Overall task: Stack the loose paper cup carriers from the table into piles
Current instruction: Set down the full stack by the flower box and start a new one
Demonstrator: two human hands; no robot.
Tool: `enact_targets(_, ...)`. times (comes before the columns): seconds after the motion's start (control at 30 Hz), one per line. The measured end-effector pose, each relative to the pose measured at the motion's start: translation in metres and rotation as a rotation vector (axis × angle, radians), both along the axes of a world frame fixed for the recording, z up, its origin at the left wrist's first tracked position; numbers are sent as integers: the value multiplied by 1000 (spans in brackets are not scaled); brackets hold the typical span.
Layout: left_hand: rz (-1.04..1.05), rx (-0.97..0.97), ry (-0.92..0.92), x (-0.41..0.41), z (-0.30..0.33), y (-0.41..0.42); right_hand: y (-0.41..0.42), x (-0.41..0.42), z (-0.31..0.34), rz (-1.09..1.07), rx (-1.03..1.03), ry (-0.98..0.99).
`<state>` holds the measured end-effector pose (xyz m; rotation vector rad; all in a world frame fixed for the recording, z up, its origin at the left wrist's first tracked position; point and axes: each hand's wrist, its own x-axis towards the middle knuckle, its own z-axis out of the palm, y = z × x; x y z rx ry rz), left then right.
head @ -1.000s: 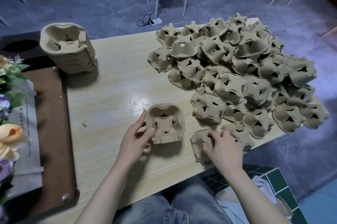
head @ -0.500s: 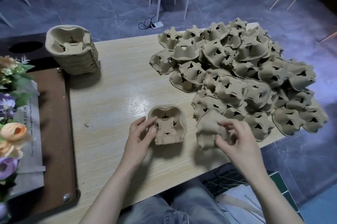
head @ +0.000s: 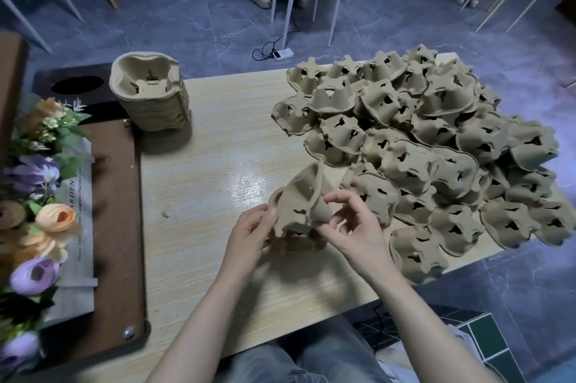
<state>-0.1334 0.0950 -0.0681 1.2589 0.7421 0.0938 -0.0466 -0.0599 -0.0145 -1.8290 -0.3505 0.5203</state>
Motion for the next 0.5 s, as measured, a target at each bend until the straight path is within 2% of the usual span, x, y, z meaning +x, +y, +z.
enact_targets(0.13, 41, -9, 13, -1, -5, 3, -5, -3, -5, 2, -38, -7)
enact_targets(0.5, 51, -7, 16, -6, -5, 4, -7, -8, -2, -150, 79, 27)
